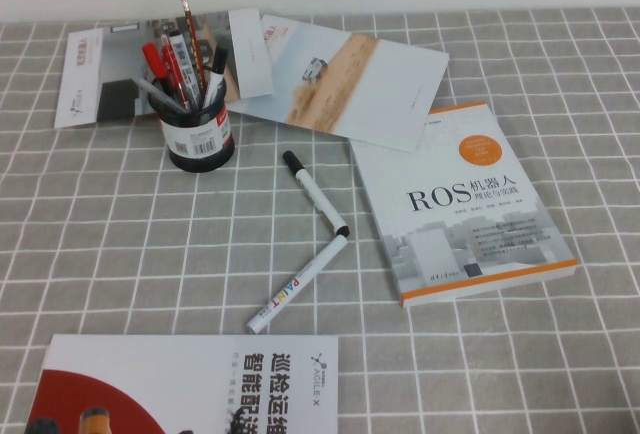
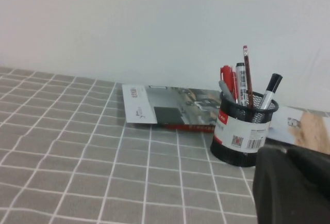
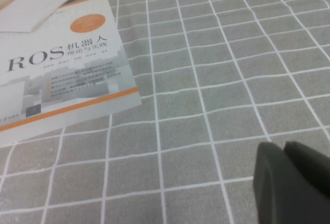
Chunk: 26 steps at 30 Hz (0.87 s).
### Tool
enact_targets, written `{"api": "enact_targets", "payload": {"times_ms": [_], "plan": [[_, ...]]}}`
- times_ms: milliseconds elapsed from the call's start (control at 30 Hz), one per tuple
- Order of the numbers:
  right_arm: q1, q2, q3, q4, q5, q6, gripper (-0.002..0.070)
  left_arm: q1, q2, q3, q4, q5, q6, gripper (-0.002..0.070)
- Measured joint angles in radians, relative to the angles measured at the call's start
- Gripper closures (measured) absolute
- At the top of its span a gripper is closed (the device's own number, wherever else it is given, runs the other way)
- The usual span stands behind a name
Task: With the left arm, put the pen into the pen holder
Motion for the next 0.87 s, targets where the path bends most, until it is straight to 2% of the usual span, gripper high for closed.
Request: {"api": "enact_targets", "payload": {"times_ms": [167,533,867], "plan": [[0.000,0.000,0.000,0.000,0.000,0.000,0.0691,0.004,-0.001,0.007,0.001,0.033,0.020,0.0675],[0.000,0.000,0.000,0.000,0.000,0.000,0.0691,0.004,-0.003,0.007,0.081,0.311,0.015,0.0675],[0.000,0.000,0.000,0.000,0.000,0.000,0.0691,0.004,-0.003,0.007,0.083,0.324,0.015,0.0676]]}}
